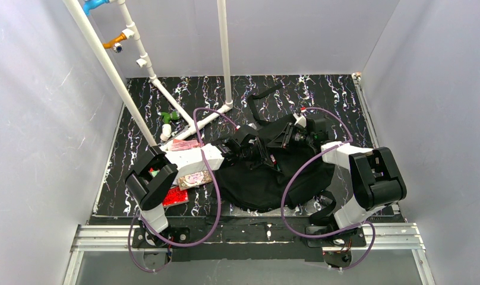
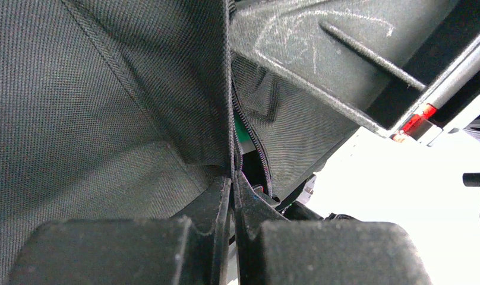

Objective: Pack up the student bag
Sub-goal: Place the book in the student bag, then zip the student bag at the center of the board.

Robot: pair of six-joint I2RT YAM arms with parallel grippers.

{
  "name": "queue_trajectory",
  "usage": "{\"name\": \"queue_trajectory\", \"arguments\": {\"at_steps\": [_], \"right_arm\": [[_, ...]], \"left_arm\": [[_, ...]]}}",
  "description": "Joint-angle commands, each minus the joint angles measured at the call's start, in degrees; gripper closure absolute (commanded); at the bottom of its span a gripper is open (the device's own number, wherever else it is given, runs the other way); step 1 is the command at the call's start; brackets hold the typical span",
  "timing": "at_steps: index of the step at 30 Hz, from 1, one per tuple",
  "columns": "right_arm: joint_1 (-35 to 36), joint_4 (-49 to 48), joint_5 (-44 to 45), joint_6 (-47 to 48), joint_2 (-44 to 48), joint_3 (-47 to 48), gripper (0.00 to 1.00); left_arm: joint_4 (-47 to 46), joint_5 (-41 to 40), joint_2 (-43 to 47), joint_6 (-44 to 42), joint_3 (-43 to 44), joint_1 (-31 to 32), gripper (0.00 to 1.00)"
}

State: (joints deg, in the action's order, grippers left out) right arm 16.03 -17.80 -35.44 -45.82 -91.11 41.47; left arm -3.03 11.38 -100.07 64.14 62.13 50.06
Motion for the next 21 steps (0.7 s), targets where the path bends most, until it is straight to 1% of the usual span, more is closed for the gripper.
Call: {"name": "queue_trajectory", "arguments": {"at_steps": [1,3,5,7,9,12,13,14,15,17,21], "right_arm": [[0.0,2.1,-2.5,4.3,-0.2,2.5,0.80],[0.0,3.1,-2.1,5.3,0.2,2.7,0.90],[0.1,5.2,-1.5,6.8,0.9,3.1,0.93],[0.1,6.7,-1.3,8.1,1.7,3.4,0.97],[0.1,8.1,-1.2,9.1,2.1,3.6,0.99],[0.1,9.6,-2.0,10.3,2.4,3.9,0.99],[0.2,10.1,-2.1,10.6,2.6,4.0,0.99],[0.2,10.6,-1.9,11.1,2.9,4.0,0.99],[0.2,11.2,-1.8,11.6,3.2,4.1,0.99],[0.2,12.4,-1.4,12.3,3.8,4.3,0.99],[0.4,13.7,-1.5,13.2,4.4,4.7,0.99]], "left_arm": [[0.4,0.2,2.5,-0.6,-0.9,0.1,1.00],[0.4,0.5,2.0,-0.6,-0.6,0.0,1.00],[0.7,0.6,1.7,-0.7,-0.3,0.0,1.00],[2.1,-1.1,2.3,-1.0,-0.5,0.0,1.00],[2.3,-3.4,3.8,-1.5,-1.6,0.0,0.88],[2.6,-6.1,6.8,-2.6,-2.5,-0.6,0.60],[2.7,-6.7,7.5,-2.7,-2.5,-1.2,0.49],[4.2,-6.9,7.8,-2.7,-2.3,-1.9,0.42],[4.5,-6.8,8.0,-2.7,-2.1,-2.7,0.37],[5.1,-6.4,7.7,-2.1,-1.4,-4.9,0.32],[5.8,-5.2,4.8,0.4,1.6,-9.2,0.30]]}}
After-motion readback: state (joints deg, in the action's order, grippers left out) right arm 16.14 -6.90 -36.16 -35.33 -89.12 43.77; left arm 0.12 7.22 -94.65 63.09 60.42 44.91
